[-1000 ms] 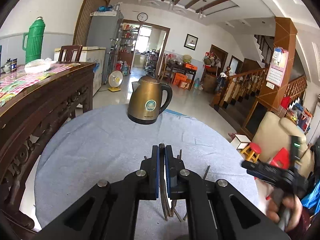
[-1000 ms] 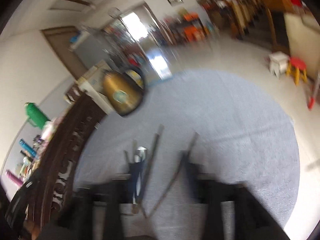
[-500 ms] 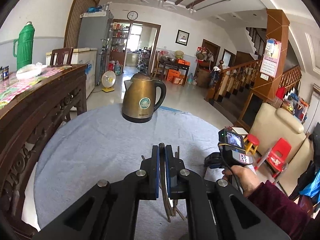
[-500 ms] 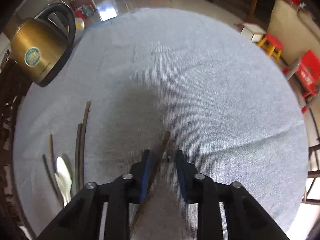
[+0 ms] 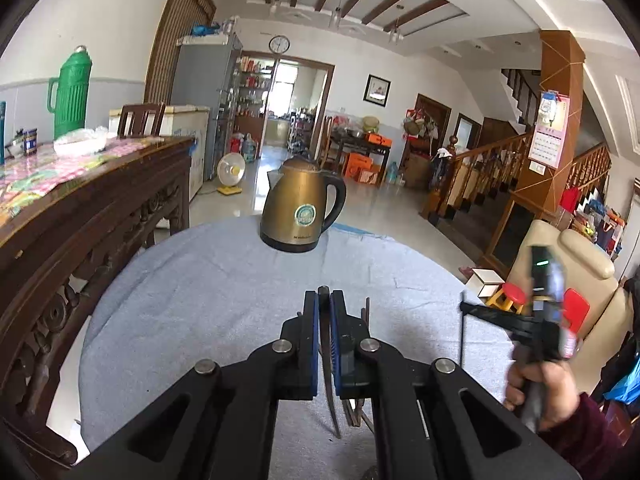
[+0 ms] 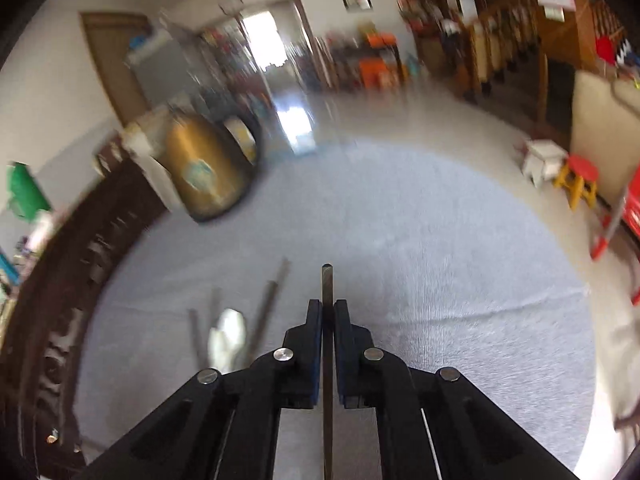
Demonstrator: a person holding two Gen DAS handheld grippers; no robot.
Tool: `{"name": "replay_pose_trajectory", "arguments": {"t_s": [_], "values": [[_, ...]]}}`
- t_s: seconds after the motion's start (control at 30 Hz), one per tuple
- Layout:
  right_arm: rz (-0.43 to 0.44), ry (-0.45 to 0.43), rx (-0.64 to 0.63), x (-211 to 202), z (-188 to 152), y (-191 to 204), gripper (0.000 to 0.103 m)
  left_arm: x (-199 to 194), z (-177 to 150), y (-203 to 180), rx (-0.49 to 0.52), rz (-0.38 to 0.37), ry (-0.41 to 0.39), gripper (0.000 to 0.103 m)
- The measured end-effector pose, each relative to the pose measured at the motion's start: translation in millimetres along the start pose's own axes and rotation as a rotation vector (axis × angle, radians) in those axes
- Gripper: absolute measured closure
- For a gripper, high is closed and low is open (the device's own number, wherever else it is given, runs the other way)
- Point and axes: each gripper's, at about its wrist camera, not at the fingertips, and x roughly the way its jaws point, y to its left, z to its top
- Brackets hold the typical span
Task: Organize utensils
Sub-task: 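Lift the held chopsticks with both grippers toward the grey cup, then lower the chopsticks into the cup and open both grippers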
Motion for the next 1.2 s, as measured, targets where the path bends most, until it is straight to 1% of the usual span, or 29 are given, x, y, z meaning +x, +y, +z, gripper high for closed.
{"name": "replay_pose_trajectory", "arguments": {"t_s": [0.07, 0.2, 0.33, 0.47, 0.53, 0.63, 0.7, 0.77, 0.97, 1.1, 1.2], "values": [[0.044, -0.079, -0.004, -28, 4, 7, 0.097, -5, -2, -3, 0.015, 0.004, -0.014, 0.098], [0.130, -0.235, -0.011, -90, -2, 11, 0.097, -11, -2, -4, 0.011, 0.011, -0.021, 0.098], [0.223, -0.344, -0.009, -143, -3, 20, 0.097, -25, 4, -8, 0.018, 0.016, -0.052, 0.098], [0.296, -0.469, -0.012, -183, -2, 35, 0.097, -49, 16, -16, 0.042, 0.025, -0.114, 0.098], [0.324, -0.521, -0.019, -195, -4, 47, 0.097, -64, 23, -20, 0.047, 0.021, -0.150, 0.098], [0.341, -0.579, -0.040, -200, -13, 63, 0.097, -85, 32, -26, 0.048, -0.009, -0.188, 0.098], [0.333, -0.600, -0.063, -196, -23, 75, 0.097, -98, 37, -31, 0.053, -0.033, -0.210, 0.098], [0.323, -0.596, -0.083, -197, -34, 89, 0.097, -106, 40, -36, 0.058, -0.052, -0.219, 0.098], [0.256, -0.587, -0.154, -177, -61, 111, 0.097, -123, 40, -49, 0.070, -0.109, -0.209, 0.098], [0.255, -0.551, -0.153, -166, -68, 106, 0.097, -119, 34, -54, 0.087, -0.120, -0.172, 0.098], [0.256, -0.526, -0.141, -164, -73, 96, 0.096, -108, 25, -58, 0.095, -0.119, -0.116, 0.098]]}}
